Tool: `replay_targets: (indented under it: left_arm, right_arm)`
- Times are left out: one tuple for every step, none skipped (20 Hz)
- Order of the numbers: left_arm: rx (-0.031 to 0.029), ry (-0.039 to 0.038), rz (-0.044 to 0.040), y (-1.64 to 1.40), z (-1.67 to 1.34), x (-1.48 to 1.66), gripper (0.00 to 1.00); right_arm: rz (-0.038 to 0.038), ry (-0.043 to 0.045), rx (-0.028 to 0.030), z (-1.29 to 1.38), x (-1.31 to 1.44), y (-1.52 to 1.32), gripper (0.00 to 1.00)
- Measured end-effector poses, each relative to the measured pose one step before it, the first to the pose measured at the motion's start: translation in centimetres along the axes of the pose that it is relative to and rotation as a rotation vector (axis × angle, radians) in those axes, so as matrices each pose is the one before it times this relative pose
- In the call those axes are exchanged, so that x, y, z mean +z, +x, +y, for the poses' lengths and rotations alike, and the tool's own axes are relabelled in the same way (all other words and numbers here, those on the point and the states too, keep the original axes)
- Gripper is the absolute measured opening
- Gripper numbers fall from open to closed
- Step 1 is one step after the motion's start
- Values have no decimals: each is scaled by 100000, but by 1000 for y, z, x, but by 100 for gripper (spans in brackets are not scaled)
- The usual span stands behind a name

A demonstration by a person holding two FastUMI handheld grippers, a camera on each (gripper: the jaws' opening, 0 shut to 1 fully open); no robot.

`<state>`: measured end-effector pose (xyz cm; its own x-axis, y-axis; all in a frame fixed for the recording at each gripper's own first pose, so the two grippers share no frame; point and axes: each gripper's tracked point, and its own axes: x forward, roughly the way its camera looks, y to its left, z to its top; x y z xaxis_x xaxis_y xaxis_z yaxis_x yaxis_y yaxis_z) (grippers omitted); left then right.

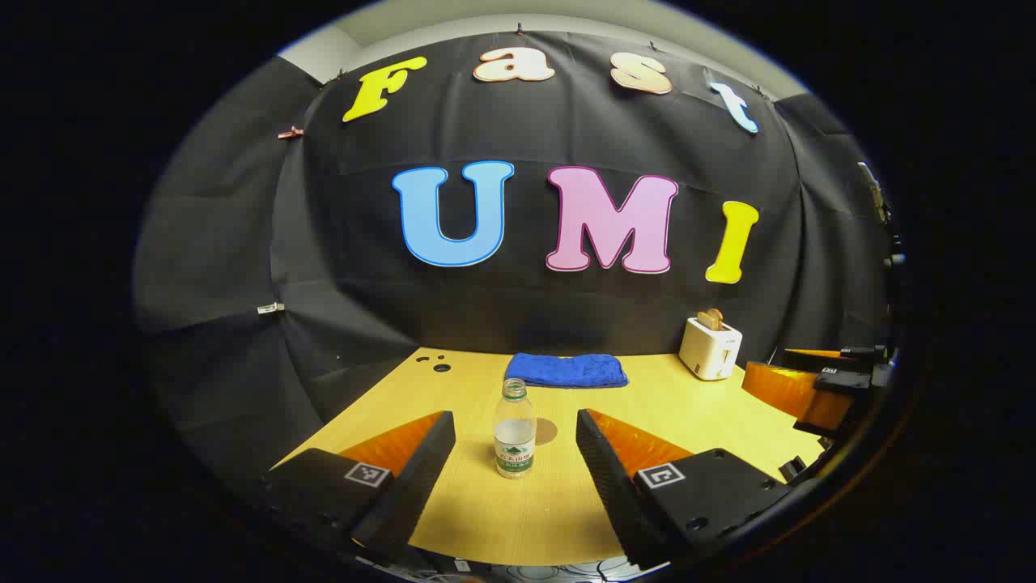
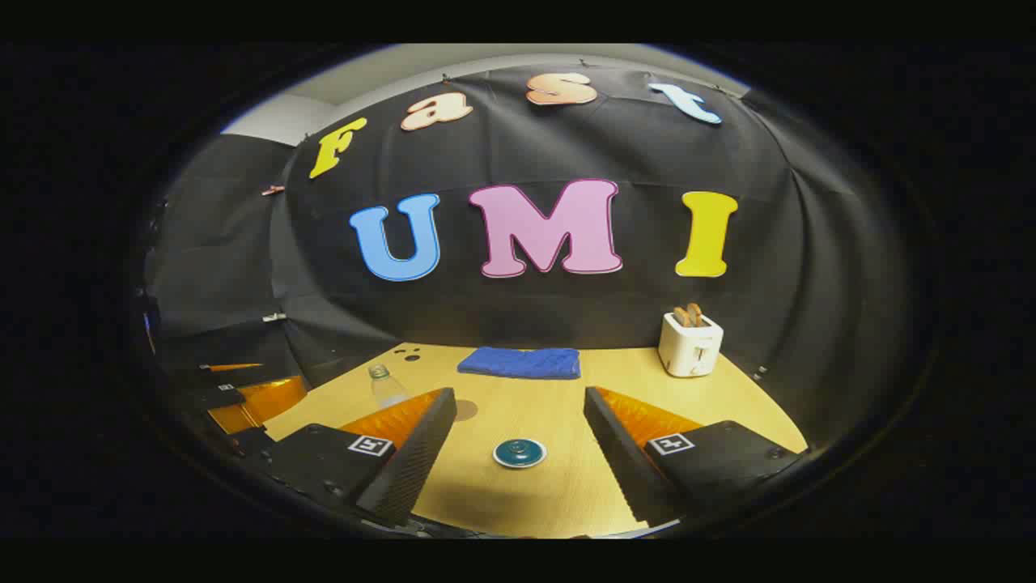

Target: Open the teacup lid with one hand, grasp the water bottle and pour water into the teacup with the other hand; after pouring, place the water bottle on the coaster and then close the teacup lid.

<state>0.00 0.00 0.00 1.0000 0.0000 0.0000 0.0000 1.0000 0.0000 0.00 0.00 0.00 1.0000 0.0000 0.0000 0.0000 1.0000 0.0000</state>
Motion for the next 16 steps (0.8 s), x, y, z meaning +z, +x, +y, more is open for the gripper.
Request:
replay_targets:
  left_arm:
    - [-668, -704, 768, 245, -202, -297, 95]
    - [-500, -737, -650, -6, -63, 213, 95]
    - [158, -336, 238, 311, 32, -135, 95]
    - [456, 86, 1126, 428, 105, -473, 95]
    - [11, 9, 500, 135, 87, -227, 95]
    - [-373, -34, -126, 66, -26, 47, 95]
    - [0, 318, 152, 203, 144, -117, 95]
    - [230, 482, 247, 319, 279, -184, 95]
    - [-53, 204, 318, 271, 206, -221, 95]
    - [-394, -139, 265, 235, 43, -177, 95]
    - [-441, -222, 593, 265, 146, -175, 95]
    - [-273, -186, 660, 291, 146, -320, 95]
    - [-422, -217, 518, 218, 233, -164, 95]
    - [-442, -30, 268, 182, 14, 52, 95]
    - [-175, 404, 329, 147, 168, -56, 95]
    - [97, 629, 229, 208, 168, -36, 95]
  right_arm:
    - [4, 148, -310, -176, -130, 139, 98]
    - [-482, 245, -298, -230, -33, 228, 99]
    - [271, 172, 157, -74, -275, 279, 99]
    - [922, -67, -18, -120, -411, 407, 99]
    - [697, -63, -439, 70, -263, 233, 98]
    - [367, 252, -477, -115, -284, 350, 98]
    - [766, 463, -181, 49, -370, 386, 98]
    - [1102, 360, -3, 108, -452, 388, 98]
    - [932, -53, 12, -95, -519, 447, 98]
    - [322, -332, -395, 100, -230, 182, 98]
    - [193, -402, -490, 30, -124, 172, 95]
    - [165, -282, -485, 9, -130, 47, 99]
    - [198, -198, -200, -35, -18, 44, 99]
    - [360, -246, 97, 76, -126, 128, 98]
    - [554, -503, 354, 32, -286, 194, 98]
    - [537, -641, 441, 56, -222, 167, 98]
